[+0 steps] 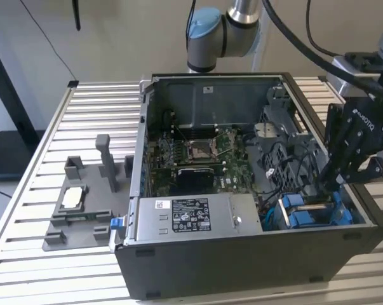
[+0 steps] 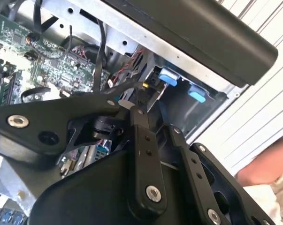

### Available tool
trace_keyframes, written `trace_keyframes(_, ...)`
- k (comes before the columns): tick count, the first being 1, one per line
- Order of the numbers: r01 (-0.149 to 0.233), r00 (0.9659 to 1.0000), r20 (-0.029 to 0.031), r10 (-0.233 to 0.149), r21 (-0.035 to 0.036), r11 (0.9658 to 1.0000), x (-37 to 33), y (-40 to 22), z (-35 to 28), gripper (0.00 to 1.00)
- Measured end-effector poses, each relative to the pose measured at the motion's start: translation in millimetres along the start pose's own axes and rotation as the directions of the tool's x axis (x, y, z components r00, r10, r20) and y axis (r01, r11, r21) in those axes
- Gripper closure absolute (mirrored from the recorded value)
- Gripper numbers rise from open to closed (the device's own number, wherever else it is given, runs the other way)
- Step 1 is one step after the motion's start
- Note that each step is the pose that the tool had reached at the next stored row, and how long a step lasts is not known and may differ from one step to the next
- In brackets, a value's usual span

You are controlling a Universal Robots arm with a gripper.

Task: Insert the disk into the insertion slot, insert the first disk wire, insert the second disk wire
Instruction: 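Insert the first disk wire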

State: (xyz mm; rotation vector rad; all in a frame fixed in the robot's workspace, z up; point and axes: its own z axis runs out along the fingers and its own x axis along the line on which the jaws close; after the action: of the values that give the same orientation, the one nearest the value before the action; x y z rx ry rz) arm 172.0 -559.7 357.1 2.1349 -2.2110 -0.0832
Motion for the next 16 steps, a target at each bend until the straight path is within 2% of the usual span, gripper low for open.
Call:
trace_keyframes(3, 0.000, 1.0000, 0.0000, 0.000, 0.0027, 1.0000, -0.6, 2.7, -7.5, 0.74)
trace_keyframes(9, 0.000, 1.0000, 0.0004, 0.000, 0.0153, 0.9999, -5.4, 11.5, -13.9, 0.74)
trace_keyframes(13, 0.000, 1.0000, 0.0009, 0.000, 0.0239, 0.9997, -14.4, 17.4, -15.1, 0.74)
trace_keyframes(16, 0.000, 1.0000, 0.0014, 0.000, 0.0340, 0.9994, -21.9, 22.0, -15.5, 0.74)
